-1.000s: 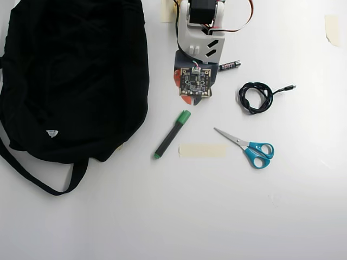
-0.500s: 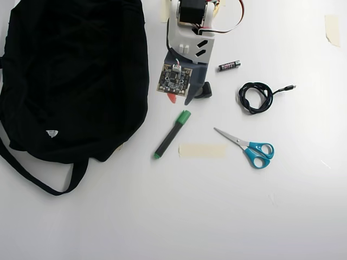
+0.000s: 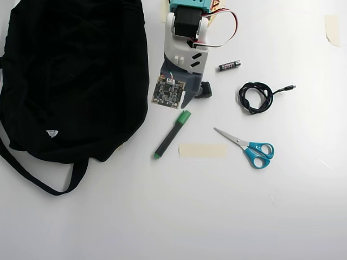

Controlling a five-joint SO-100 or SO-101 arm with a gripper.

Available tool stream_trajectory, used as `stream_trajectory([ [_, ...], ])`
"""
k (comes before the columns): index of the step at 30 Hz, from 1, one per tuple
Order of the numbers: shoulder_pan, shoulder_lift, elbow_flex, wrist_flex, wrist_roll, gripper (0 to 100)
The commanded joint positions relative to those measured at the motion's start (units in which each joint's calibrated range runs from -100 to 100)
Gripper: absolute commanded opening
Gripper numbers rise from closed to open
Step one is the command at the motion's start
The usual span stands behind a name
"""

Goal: Put the green marker into the black bag

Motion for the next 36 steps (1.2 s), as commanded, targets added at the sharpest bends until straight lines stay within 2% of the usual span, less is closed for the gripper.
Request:
stream_trajectory([
  [1, 1.17, 1.04, -4.29, 1.02, -0.24, 12],
  [8, 1.91, 4.61, -8.24, 3.43, -0.18, 19],
  [36, 1.99, 14.07, -15.70, 5.24, -2.86, 18],
])
